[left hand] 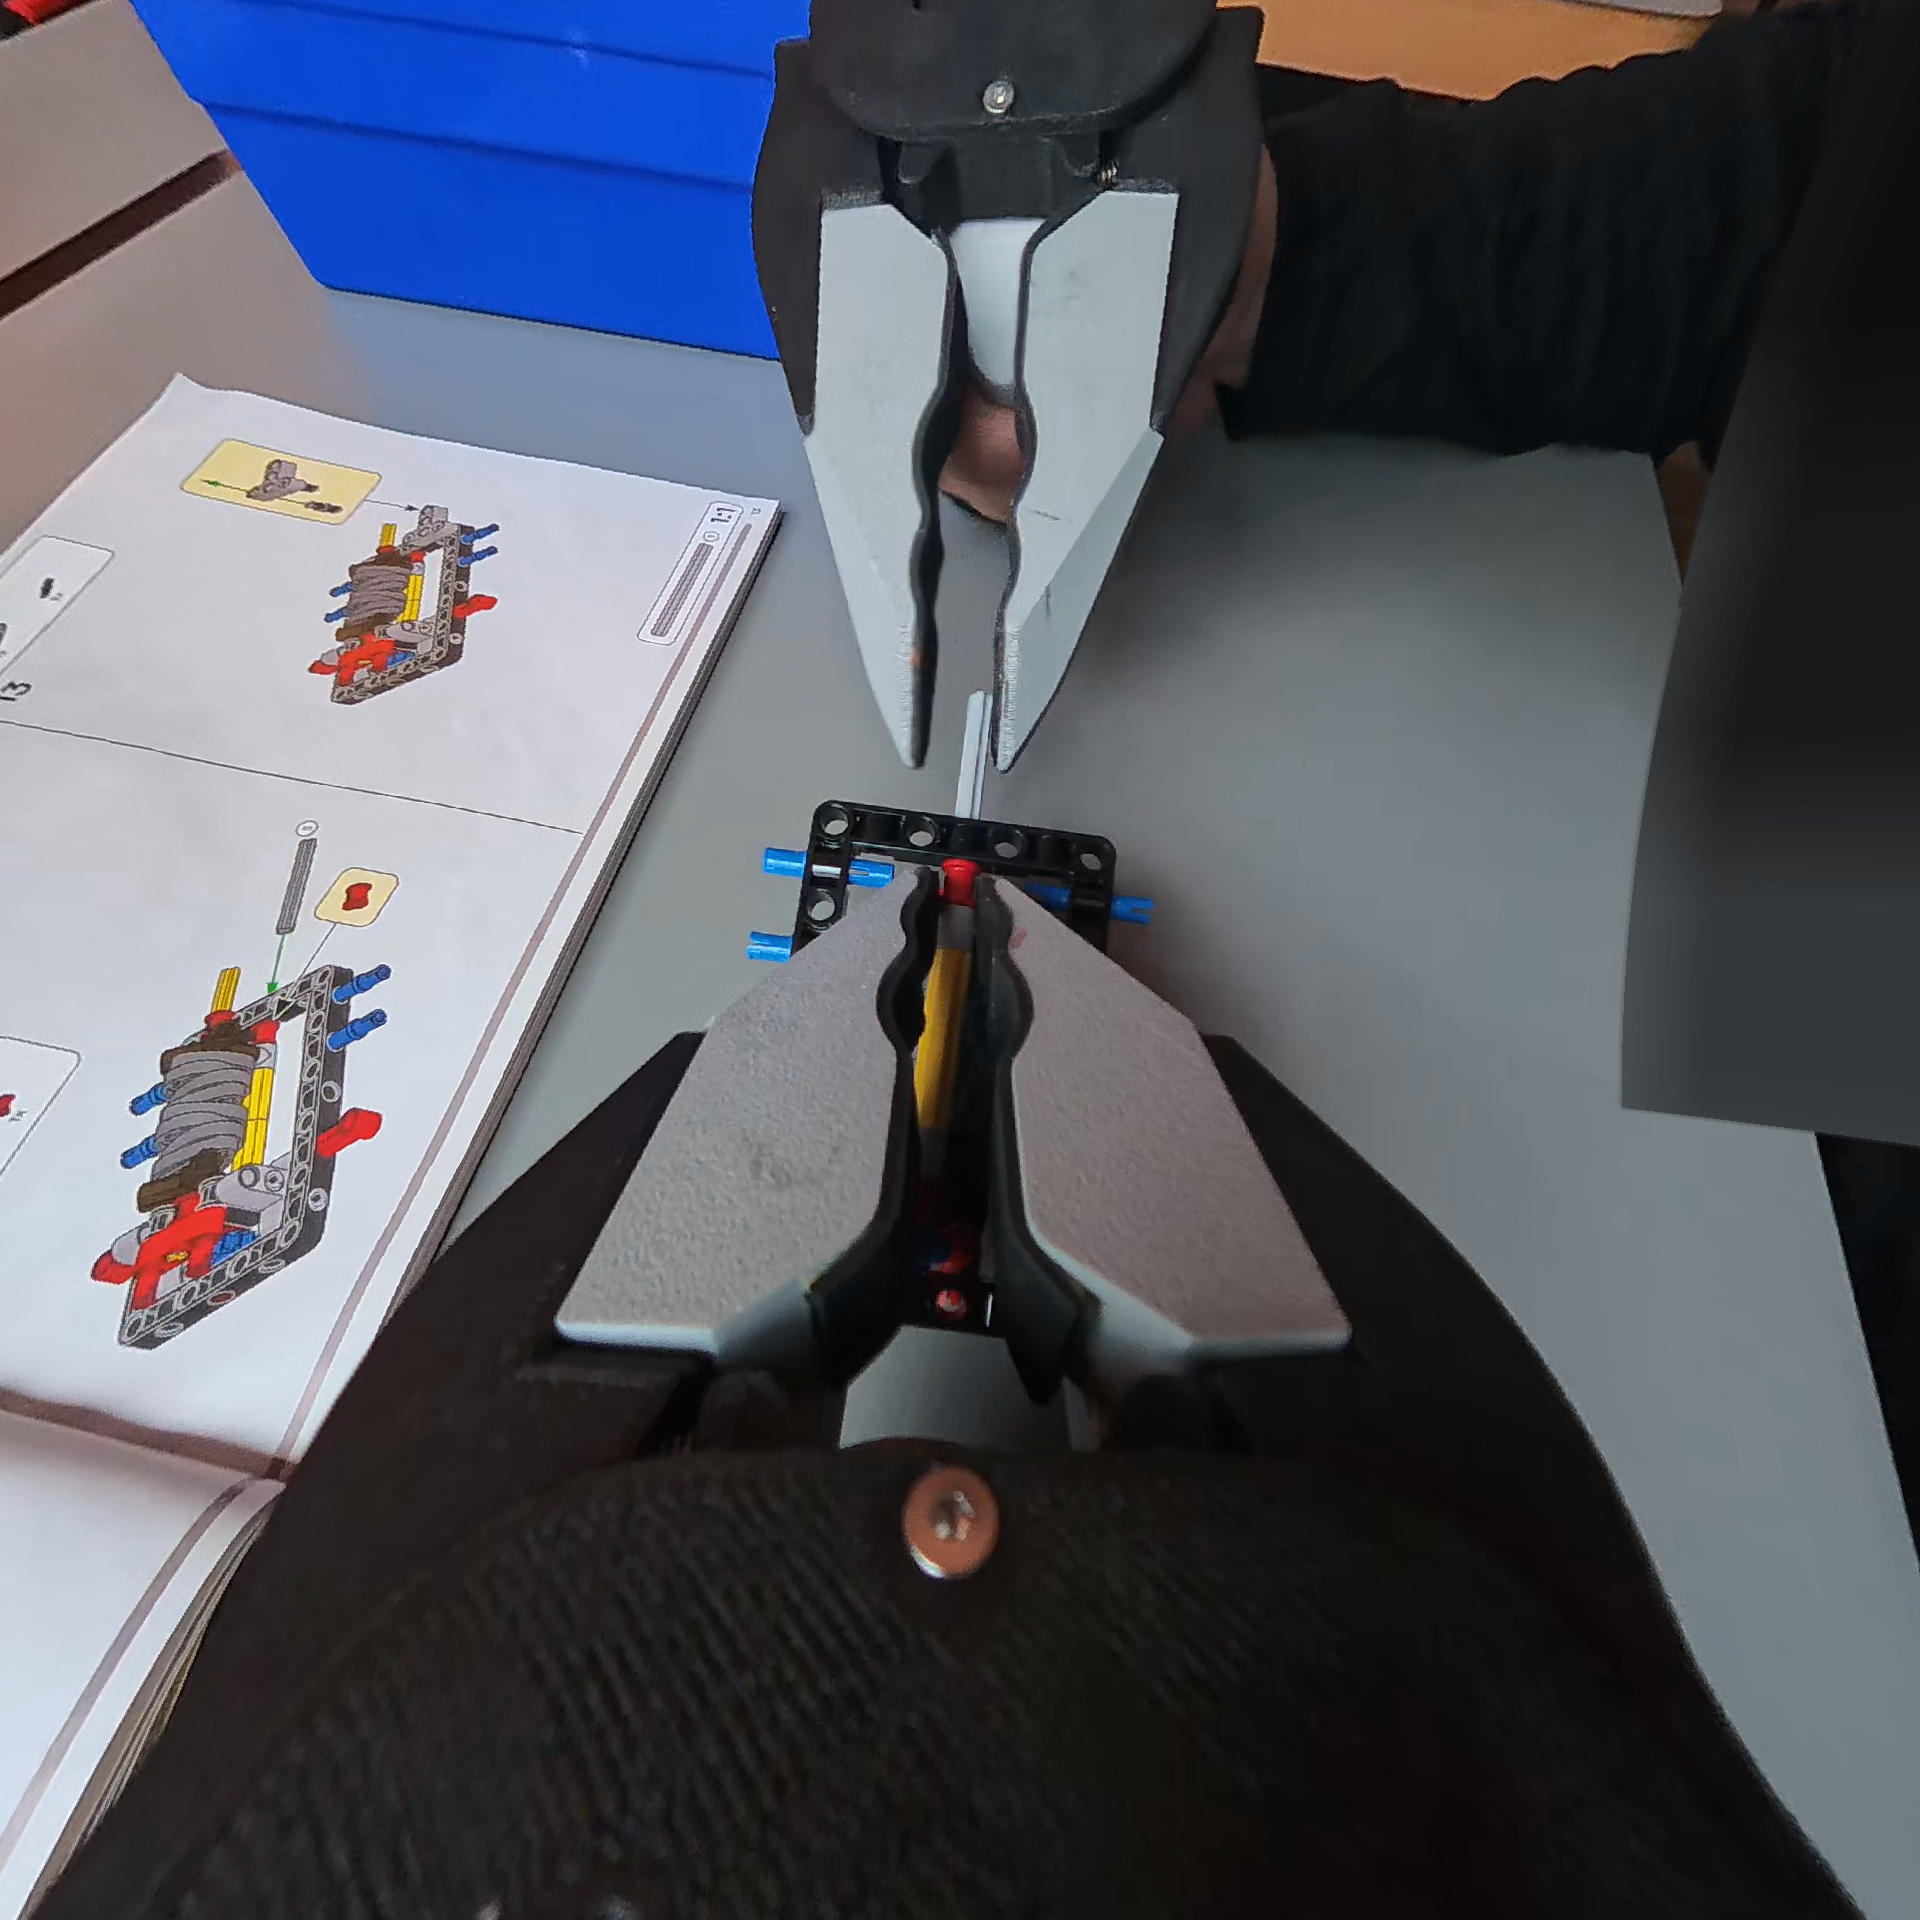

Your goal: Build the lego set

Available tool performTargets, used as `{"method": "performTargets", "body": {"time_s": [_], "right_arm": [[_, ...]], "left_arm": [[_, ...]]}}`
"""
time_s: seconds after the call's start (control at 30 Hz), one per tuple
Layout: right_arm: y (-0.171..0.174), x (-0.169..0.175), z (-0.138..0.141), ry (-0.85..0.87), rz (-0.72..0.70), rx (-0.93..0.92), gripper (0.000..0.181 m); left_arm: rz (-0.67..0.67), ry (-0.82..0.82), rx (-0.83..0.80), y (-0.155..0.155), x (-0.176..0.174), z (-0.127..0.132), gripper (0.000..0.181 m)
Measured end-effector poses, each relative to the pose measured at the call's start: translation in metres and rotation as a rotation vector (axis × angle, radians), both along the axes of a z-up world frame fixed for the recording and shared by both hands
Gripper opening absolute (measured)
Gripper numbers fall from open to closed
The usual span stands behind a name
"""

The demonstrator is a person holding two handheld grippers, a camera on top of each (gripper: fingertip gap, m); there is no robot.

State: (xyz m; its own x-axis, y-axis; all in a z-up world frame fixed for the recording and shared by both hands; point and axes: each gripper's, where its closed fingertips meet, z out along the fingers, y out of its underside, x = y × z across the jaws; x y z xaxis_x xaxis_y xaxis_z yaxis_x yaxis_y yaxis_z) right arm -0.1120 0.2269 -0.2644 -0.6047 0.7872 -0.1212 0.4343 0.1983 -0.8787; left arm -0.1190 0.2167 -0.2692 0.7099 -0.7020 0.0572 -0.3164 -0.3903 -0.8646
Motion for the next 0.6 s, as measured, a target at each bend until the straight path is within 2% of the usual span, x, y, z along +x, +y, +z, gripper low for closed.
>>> {"method": "performTargets", "body": {"time_s": [0.13,0.27,0.6], "right_arm": [[0.0018,0.0011,-0.0008,0.004,-0.016,0.042,0.016],[-0.0009,0.0040,0.0050,0.034,-0.006,0.017,0.001],[-0.0015,0.0007,0.0041,0.033,0.006,0.065,0.000]], "left_arm": [[0.000,-0.004,-0.003,0.0000,-0.0002,0.0002,0.005],[0.000,-0.006,-0.005,0.0002,-0.0003,0.0001,0.005],[0.003,-0.025,-0.033,0.0000,-0.0024,-0.0005,0.004]]}}
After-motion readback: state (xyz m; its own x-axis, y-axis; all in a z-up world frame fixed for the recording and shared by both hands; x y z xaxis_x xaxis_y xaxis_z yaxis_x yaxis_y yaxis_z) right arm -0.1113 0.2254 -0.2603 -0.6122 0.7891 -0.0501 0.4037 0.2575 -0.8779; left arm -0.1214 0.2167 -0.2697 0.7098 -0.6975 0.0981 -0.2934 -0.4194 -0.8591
